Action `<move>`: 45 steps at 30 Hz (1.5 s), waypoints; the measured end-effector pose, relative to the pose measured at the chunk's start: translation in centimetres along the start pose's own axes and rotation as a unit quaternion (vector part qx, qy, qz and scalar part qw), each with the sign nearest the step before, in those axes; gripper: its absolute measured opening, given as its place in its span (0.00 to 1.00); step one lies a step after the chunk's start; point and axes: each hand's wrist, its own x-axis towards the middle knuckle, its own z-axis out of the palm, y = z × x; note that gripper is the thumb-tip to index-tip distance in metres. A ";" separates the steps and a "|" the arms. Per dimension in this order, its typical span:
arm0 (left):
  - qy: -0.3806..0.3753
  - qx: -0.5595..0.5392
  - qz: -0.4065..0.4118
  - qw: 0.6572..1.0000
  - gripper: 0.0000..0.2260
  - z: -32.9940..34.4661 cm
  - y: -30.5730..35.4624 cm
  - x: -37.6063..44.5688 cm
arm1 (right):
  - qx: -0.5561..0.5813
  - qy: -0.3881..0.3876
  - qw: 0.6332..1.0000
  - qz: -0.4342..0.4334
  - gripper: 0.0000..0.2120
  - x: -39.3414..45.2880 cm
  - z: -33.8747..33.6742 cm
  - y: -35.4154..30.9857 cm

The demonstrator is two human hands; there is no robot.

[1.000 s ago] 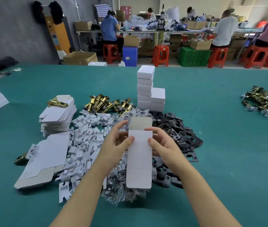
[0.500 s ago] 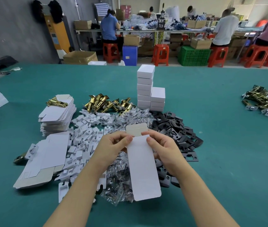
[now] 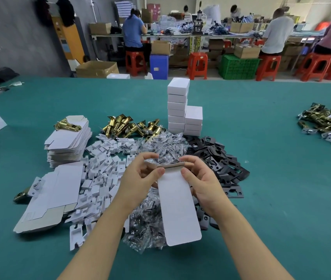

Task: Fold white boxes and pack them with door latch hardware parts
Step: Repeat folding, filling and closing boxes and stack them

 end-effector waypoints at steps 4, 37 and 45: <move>-0.023 -0.008 0.001 1.000 0.03 0.1 -0.2 0.0 | -0.016 0.005 1.000 -0.003 0.10 -0.3 0.0 0.2; -0.130 0.000 -0.105 0.986 0.14 -1.4 1.7 -0.3 | -0.038 -0.108 0.992 0.046 0.11 -1.4 0.6 -0.5; -0.123 -0.006 -0.105 0.987 0.12 -1.5 1.9 -0.3 | -0.027 -0.117 0.991 0.059 0.12 -1.3 0.4 -0.7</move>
